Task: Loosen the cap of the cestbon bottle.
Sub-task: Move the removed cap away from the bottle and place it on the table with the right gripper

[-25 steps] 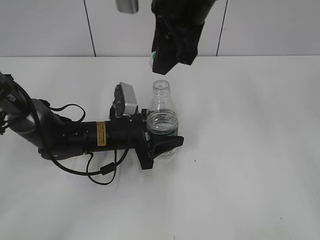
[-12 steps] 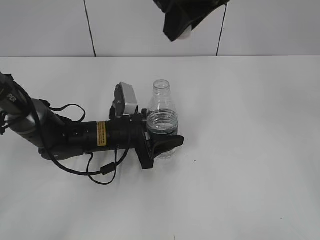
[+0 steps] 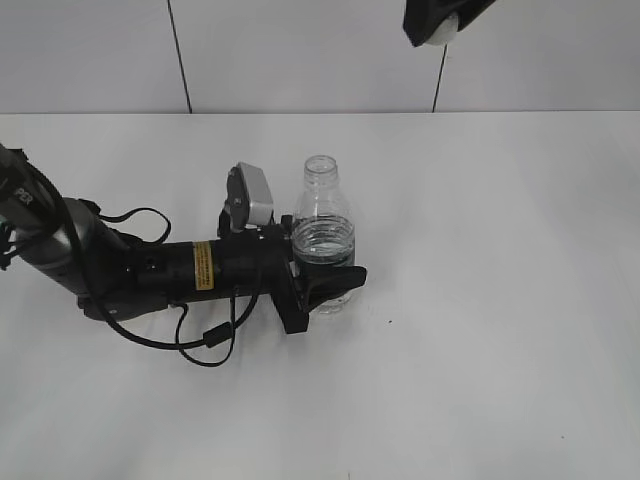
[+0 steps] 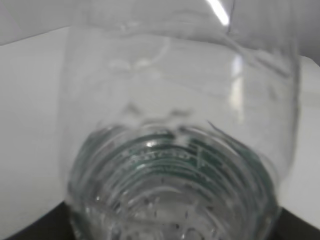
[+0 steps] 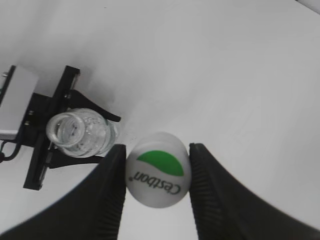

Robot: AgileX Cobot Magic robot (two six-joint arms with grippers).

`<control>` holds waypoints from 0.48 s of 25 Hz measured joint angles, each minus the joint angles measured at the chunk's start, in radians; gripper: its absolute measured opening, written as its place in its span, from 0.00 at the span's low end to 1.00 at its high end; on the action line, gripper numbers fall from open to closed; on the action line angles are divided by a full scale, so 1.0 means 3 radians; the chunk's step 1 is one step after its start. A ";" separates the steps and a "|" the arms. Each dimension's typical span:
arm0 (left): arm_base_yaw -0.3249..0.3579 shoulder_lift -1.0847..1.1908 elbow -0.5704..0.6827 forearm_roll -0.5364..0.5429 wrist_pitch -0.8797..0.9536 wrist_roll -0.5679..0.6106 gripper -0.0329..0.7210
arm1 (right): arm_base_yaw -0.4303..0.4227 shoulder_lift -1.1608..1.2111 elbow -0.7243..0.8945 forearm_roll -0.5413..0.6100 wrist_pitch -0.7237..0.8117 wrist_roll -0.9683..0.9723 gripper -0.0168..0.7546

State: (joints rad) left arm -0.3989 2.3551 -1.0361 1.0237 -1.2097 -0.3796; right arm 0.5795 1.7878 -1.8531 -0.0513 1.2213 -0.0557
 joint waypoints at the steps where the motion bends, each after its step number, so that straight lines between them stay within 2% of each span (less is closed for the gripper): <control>1: 0.0000 0.0000 0.0000 -0.0015 0.0001 0.0000 0.57 | -0.0070 0.0000 0.0000 0.0000 0.0000 0.0002 0.40; 7: 0.0000 0.0000 0.0000 -0.0033 0.0005 -0.0001 0.57 | -0.0560 0.0000 0.0023 0.0171 0.0002 -0.0028 0.40; 12: 0.0000 0.0003 0.0000 -0.0033 0.0005 -0.0001 0.57 | -0.0844 0.0000 0.0214 0.0171 0.0002 -0.0047 0.40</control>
State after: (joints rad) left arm -0.3989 2.3558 -1.0361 1.0138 -1.2081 -0.3799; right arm 0.3264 1.7878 -1.7887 0.0000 1.2220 -0.0698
